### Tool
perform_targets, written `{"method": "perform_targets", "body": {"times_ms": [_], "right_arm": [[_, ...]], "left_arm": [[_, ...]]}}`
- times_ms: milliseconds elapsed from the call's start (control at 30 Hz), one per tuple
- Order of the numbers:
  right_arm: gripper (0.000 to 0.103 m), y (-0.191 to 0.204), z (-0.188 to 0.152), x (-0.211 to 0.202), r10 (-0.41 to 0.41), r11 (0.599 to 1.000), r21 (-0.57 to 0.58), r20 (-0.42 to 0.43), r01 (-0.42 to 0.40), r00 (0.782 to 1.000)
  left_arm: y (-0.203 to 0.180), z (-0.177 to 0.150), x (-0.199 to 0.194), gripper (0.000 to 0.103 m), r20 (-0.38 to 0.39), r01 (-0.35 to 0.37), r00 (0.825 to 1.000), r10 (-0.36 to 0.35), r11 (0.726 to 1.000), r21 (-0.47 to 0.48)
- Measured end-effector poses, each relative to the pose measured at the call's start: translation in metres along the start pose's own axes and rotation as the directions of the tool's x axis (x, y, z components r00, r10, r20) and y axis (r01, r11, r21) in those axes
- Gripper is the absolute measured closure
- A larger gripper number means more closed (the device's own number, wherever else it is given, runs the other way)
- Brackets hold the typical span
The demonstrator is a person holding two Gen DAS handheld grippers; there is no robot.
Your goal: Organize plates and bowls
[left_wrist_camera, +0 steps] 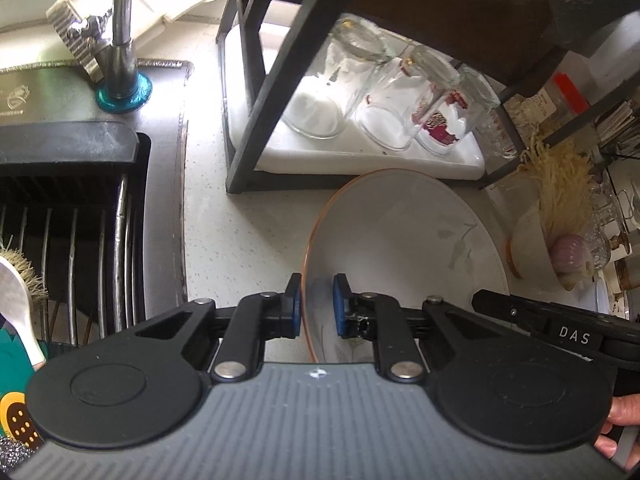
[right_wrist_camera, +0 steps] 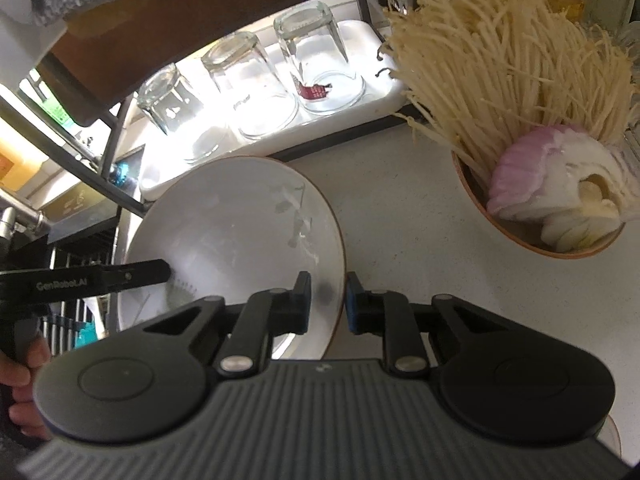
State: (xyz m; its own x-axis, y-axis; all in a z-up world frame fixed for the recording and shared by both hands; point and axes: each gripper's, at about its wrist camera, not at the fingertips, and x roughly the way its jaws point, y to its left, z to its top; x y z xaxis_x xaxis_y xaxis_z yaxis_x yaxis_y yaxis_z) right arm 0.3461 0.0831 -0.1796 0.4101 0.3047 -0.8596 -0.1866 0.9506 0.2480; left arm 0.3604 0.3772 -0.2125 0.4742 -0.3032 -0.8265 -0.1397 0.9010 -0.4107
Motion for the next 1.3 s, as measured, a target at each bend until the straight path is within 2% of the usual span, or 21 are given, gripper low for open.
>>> {"method": "perform_targets", "body": {"times_ms": [400,800,1067,1300], "right_arm": [[0.082,-0.008,-0.012,-0.048,0.069,0.998,-0.017,0.077,-0.067,0.995],[0.082,-0.029,-0.030,-0.119,0.098,0.995,-0.003,0.185,-0.099,0.978],[0.082,-0.047,-0.045,-0.154,0.093,0.996,-0.023,0.283,-0.090,0.955],[0.082,-0.069,-0.061,-0.173,0.099,0.995,-0.024,0.322,-0.096,0.942]], "left_arm": [[-0.033,-0.013,-0.049,0.085,0.057,-0.018,0.998,0.017,1.000,0.020],[-0.100,-0.024,-0.101,0.085,0.126,-0.040,0.992,0.028,0.994,0.097],[-0.134,-0.051,-0.118,0.085,0.150,-0.019,0.989,0.005,0.996,0.088],[-0.164,-0.079,-0.128,0.085,0.178,-0.027,0.984,0.011,0.996,0.089]]}}
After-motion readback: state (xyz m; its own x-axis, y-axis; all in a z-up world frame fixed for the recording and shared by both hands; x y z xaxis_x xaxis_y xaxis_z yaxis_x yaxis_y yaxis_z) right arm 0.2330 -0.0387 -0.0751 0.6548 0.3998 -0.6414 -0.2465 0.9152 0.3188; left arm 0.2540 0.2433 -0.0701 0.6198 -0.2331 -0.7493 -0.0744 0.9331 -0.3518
